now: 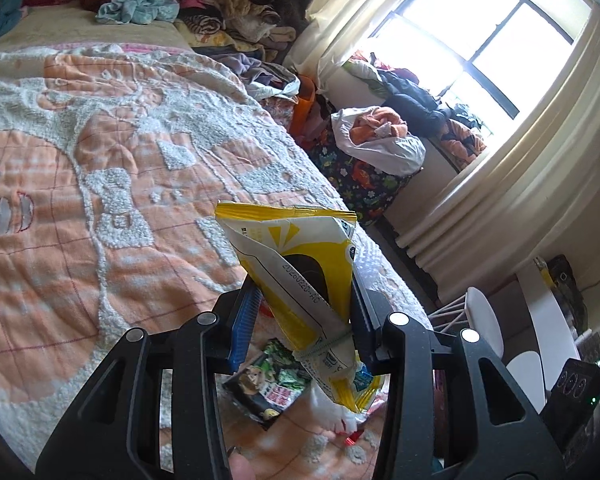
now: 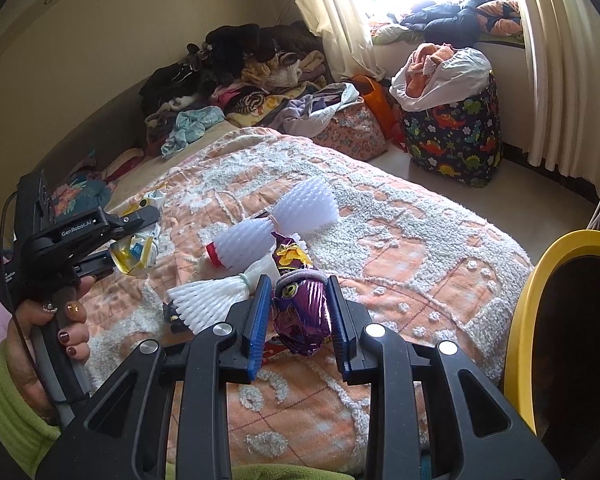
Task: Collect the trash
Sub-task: 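Carry the yellow bag and purple wrapper over the yellow-rimmed bin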
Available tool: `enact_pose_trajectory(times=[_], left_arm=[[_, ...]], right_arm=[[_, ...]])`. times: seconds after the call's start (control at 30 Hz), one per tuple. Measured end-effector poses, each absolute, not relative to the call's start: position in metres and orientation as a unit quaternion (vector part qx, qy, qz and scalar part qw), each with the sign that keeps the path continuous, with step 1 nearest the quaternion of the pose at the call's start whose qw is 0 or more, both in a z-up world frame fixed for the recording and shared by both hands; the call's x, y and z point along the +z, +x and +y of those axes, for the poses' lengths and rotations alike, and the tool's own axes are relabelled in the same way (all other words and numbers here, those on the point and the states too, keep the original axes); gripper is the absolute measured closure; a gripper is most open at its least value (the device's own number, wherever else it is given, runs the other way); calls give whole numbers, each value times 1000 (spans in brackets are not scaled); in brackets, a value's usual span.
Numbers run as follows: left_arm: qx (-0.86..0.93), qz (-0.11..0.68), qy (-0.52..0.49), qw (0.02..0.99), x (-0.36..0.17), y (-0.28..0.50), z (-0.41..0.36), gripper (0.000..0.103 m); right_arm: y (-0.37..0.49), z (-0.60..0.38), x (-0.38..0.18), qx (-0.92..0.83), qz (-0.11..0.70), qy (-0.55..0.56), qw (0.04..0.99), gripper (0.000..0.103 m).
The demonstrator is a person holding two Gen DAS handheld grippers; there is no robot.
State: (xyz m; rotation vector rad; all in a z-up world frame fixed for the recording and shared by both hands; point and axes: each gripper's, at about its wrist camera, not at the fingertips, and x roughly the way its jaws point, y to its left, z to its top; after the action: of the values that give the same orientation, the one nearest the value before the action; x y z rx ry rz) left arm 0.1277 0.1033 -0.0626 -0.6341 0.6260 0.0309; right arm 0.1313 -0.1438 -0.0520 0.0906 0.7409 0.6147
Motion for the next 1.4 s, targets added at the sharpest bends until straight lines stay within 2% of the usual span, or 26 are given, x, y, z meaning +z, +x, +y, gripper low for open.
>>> enact_pose_trajectory(times=[1.4], left_arm=[[-103,318,-183,924,-30,128,-35,69]], right_arm=[[119,-259,-23,223,309,128,916,76]])
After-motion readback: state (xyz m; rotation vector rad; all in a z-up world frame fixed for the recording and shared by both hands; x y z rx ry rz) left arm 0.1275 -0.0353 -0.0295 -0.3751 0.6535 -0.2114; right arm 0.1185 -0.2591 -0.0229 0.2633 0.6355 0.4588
